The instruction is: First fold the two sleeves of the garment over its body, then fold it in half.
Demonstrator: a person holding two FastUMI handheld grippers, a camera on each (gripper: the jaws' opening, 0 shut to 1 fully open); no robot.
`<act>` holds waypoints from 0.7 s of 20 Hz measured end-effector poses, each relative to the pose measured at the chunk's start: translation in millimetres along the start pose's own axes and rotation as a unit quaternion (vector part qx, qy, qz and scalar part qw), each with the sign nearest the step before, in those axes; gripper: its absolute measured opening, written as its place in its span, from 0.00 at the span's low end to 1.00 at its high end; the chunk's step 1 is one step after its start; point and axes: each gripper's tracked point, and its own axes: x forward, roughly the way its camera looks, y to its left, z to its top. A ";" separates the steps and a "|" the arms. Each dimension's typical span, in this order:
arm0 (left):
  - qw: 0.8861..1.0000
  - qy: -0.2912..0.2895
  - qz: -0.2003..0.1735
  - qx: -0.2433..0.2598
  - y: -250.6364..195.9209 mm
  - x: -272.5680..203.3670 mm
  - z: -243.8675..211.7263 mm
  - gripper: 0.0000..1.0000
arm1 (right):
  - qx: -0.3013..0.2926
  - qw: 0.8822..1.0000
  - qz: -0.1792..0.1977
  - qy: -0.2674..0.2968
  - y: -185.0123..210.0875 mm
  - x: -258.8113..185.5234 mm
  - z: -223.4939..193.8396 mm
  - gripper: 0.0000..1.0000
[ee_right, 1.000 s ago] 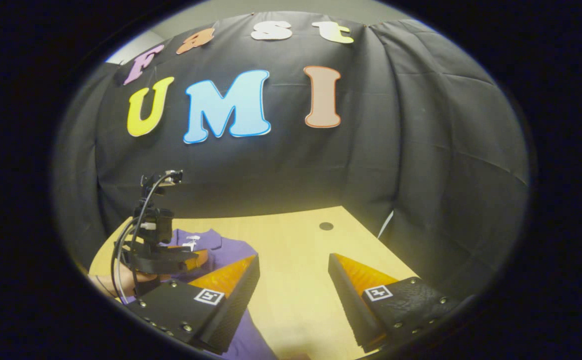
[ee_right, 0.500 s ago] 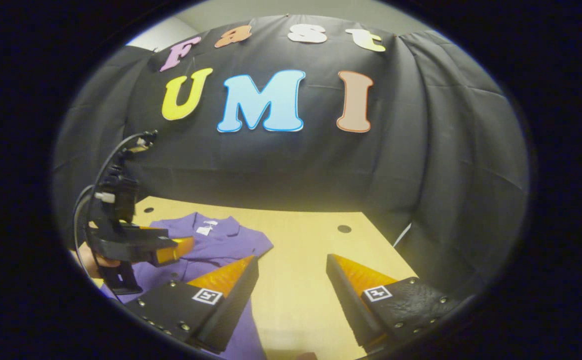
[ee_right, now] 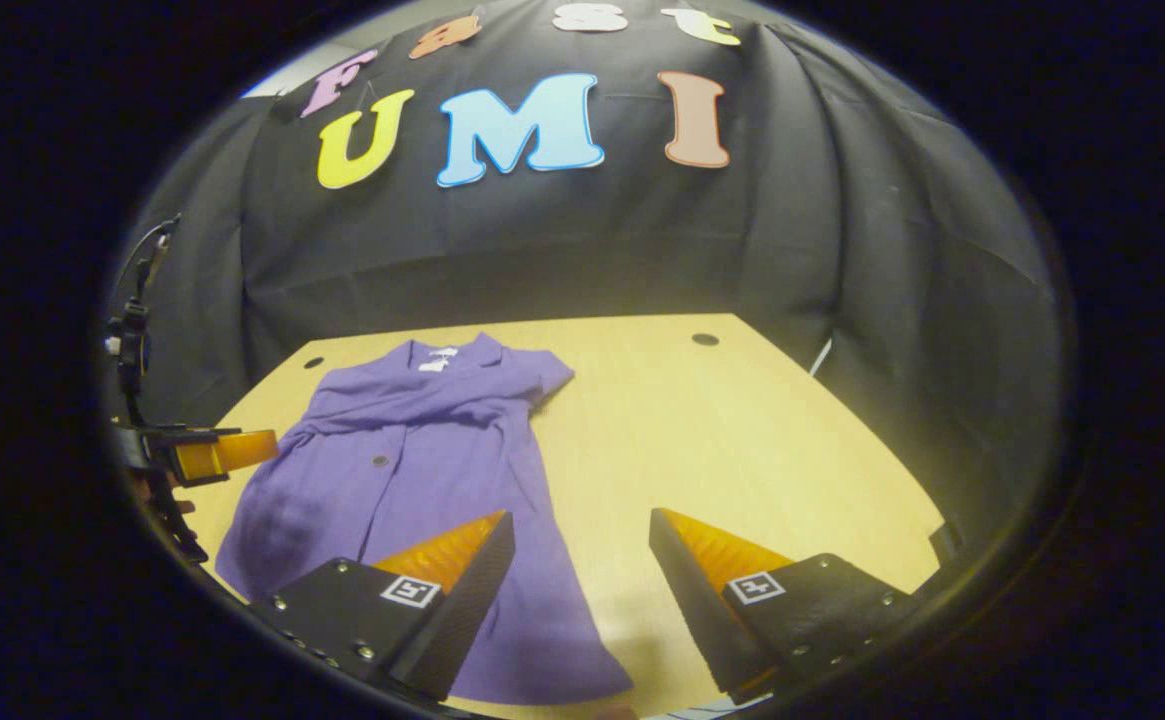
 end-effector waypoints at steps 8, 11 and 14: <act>0.997 0.071 0.016 -0.025 81.8 -73.2 -112.3 0.97 | 0.080 0.993 0.009 0.087 1.7 -13.0 -80.5 0.88; 0.995 0.093 0.019 -0.038 97.9 -85.5 -138.4 0.98 | 0.082 0.991 -0.001 0.101 -4.5 -15.1 -95.7 0.90; 0.993 0.106 0.019 -0.042 105.1 -93.8 -160.4 0.98 | 0.082 0.990 0.000 0.116 -3.0 -16.1 -108.4 0.90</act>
